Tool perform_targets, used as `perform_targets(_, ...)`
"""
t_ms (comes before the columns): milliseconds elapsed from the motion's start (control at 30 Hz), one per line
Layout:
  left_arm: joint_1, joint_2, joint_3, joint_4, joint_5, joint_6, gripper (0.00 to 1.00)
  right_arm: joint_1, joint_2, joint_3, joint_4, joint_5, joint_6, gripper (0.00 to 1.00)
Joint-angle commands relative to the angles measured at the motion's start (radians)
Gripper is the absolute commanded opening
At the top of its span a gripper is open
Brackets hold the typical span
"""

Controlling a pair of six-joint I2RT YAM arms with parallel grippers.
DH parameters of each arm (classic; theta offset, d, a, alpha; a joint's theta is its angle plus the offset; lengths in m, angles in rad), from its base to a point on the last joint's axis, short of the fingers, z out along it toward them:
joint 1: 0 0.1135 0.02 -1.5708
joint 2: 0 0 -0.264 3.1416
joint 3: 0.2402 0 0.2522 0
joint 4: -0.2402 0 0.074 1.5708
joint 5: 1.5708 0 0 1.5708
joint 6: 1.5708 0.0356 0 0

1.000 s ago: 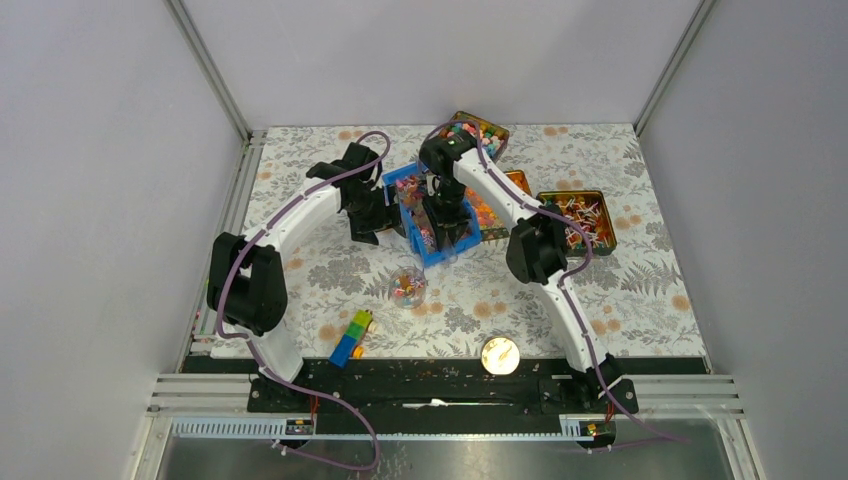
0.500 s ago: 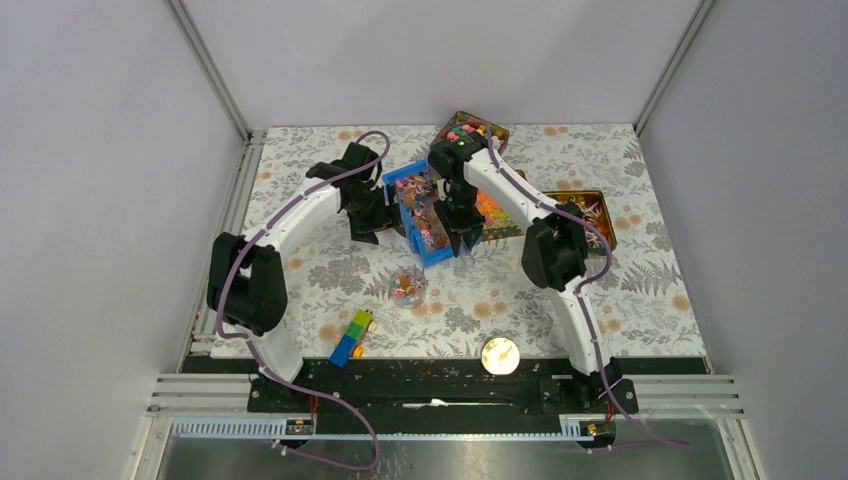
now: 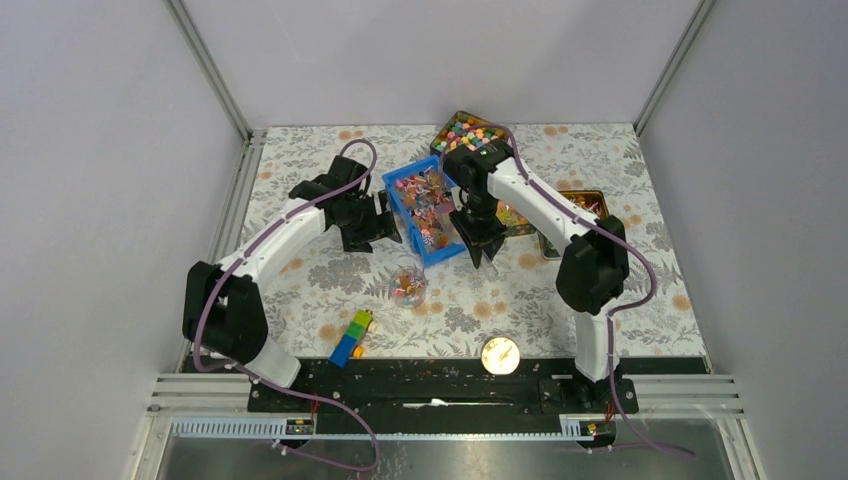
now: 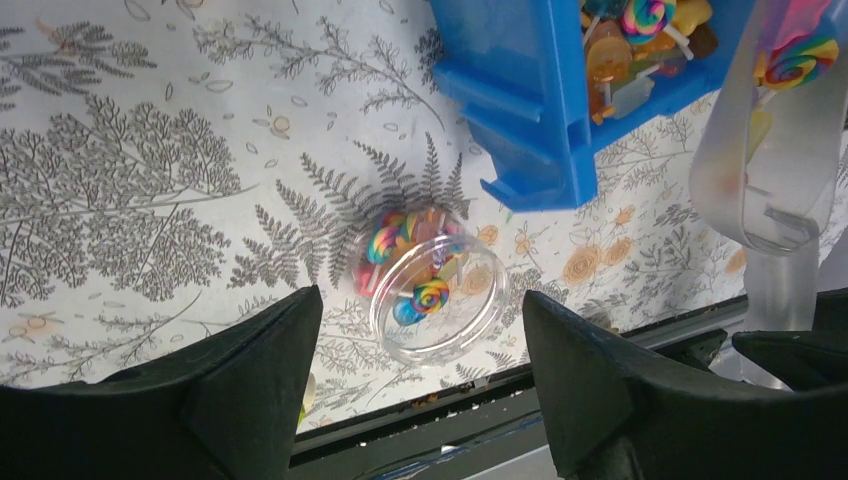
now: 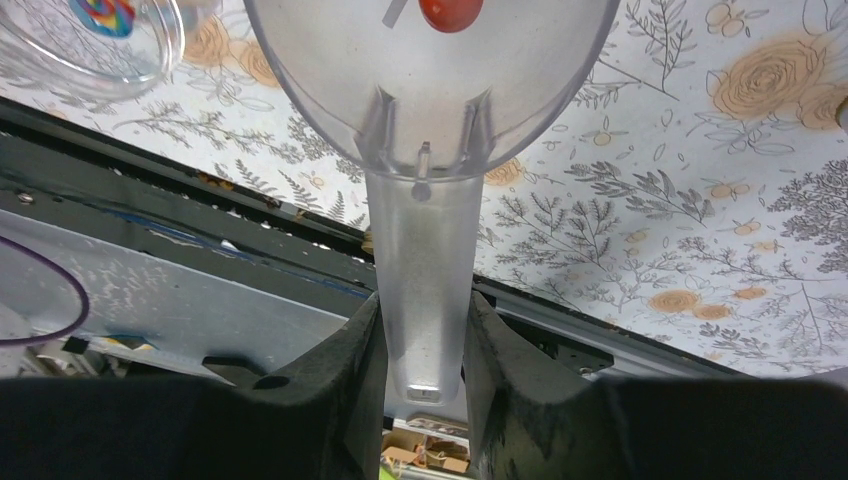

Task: Pack the candies
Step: Scoop the fake candies from the storage box, then place the fake candies in the packing bottle.

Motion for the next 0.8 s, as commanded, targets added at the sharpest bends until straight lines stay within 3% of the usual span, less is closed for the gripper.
perform_targets(0,0.005,-0.094,-0.058,0.068,-0.019,-0.026,0.75,0.034,-0.128,-0.075,0.026,0.030,-0.023,0.00)
perform_targets(433,0.001,-0.306,-0.243,0.165,0.099,-0.061,0.78,0.177,-0.304,-0.250,0.016,-0.055,-0.050,0.00)
perform_targets(767,-0.014,-0.480,-0.373,0.168,0.148,-0.062,0.79,0.280,-0.322,-0.289,0.002,-0.106,-0.042,0.00)
